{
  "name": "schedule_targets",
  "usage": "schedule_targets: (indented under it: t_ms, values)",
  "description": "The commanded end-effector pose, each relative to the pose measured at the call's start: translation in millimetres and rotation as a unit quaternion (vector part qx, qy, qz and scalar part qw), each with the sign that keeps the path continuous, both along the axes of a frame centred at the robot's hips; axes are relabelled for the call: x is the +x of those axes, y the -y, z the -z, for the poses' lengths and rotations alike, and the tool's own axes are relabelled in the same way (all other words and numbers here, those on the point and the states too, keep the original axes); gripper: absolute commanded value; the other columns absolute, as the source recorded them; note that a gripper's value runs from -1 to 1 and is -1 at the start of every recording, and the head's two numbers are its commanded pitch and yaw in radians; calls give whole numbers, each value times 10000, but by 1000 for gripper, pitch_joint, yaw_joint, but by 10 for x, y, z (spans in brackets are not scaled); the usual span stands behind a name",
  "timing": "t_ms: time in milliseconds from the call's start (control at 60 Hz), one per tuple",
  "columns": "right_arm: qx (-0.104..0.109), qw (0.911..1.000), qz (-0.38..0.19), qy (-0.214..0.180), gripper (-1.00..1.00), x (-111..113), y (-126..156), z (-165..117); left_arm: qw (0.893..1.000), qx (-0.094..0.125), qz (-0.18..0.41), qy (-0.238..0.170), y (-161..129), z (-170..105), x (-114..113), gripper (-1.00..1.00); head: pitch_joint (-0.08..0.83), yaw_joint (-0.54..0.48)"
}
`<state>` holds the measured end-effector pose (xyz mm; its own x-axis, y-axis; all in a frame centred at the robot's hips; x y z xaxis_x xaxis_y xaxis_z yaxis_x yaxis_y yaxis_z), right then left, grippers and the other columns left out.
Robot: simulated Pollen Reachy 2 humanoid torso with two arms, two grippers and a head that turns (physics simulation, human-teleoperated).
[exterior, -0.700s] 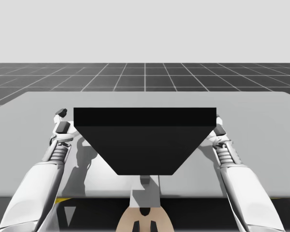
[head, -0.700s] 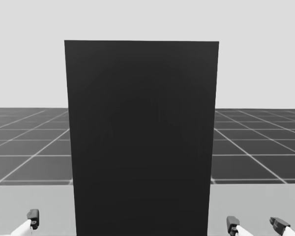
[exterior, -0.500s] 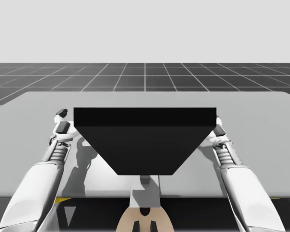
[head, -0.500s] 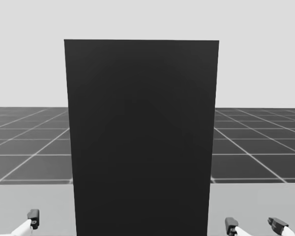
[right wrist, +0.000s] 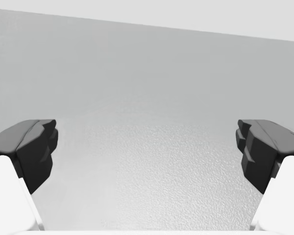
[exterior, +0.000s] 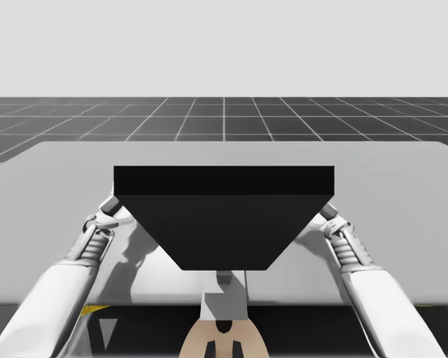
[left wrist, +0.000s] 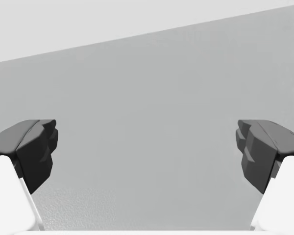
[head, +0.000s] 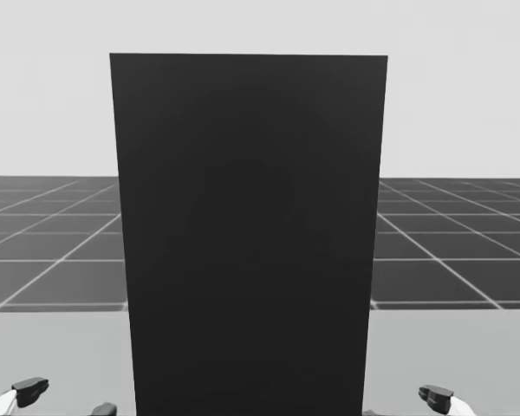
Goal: Reach around the screen and pick up the object behind it.
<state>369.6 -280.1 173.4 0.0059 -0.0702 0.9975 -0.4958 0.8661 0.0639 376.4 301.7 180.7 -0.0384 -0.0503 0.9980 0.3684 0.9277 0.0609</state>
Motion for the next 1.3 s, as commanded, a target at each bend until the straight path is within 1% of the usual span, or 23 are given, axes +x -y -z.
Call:
schedule_targets:
  t_ms: [17,33,100,150,183,267,367,417,450,500,567,600,767,833,867,883,917,1050,1150,1250,1300]
  values:
    - [-38,9944,-998,341,-1000,-143,-178,-4,9935,116,1132,30,104,-22,-164,-1000,59,-24]
    - [-61,9925,-1139,434,-1000,-171,-203,-9,9911,111,1327,65,122,-29,-200,-1000,61,-23]
    - [-37,9899,-1333,481,-1000,-210,-233,-16,9871,122,1591,95,141,-37,-244,-1000,63,-22]
    - [-7,9853,-1608,584,-1000,-269,-270,-32,9811,172,1923,115,175,-38,-304,-1000,66,-21]
    - [29,9830,-1730,613,-1000,-299,-286,-42,9784,199,2052,123,194,-37,-331,-1000,68,-21]
    - [27,9773,-1983,747,-1000,-367,-322,-57,9706,240,2393,125,253,-36,-403,-1000,72,-24]
    - [10,9733,-2148,809,-1000,-417,-357,-57,9642,277,2635,106,324,-31,-462,-1000,75,-24]
    - [6,9729,-2195,729,-1000,-443,-375,-48,9612,317,2737,98,366,-27,-493,-1000,77,-25]
    - [-39,9737,-2170,700,-1000,-444,-385,-29,9596,356,2790,85,397,-19,-508,-1000,78,-27]
    - [-10,9755,-2116,603,-1000,-437,-388,-7,9592,397,2797,85,415,-11,-514,-1000,81,-29]
    - [-58,9748,-2138,641,-1000,-390,-393,61,9573,421,2860,59,448,2,-525,-1000,86,-35]
    - [-104,9746,-2158,588,-1000,-378,-405,97,9555,458,2914,43,472,11,-537,-1000,90,-38]
    - [-192,9730,-2221,601,-1000,-382,-457,142,9500,498,3083,-34,574,61,-559,-1000,100,-32]
    - [-213,9730,-2219,603,-1000,-381,-467,155,9494,505,3100,-38,604,81,-550,-1000,104,-26]
    - [-228,9728,-2225,603,-1000,-380,-469,161,9487,471,3126,-59,629,101,-535,-1000,106,-23]
    - [-226,9727,-2230,601,-1000,-379,-472,165,9489,505,3113,-74,646,124,-512,-1000,108,-21]
    - [-231,9726,-2234,603,-1000,-379,-475,168,9489,497,3114,-108,656,138,-493,-1000,109,-20]
    - [-259,9723,-2239,617,-1000,-378,-490,180,9496,524,3079,-274,691,212,-344,-1000,117,-18]
    - [-274,9722,-2241,626,-1000,-378,-499,187,9497,477,3061,-451,727,236,-197,-1000,124,-13]
    - [-300,9720,-2243,628,-1000,-377,-508,195,9478,484,3098,-578,809,256,-102,-1000,128,-8]
    - [-325,9720,-2237,637,-1000,-378,-512,199,9452,500,3161,-649,879,280,-66,-1000,131,-6]
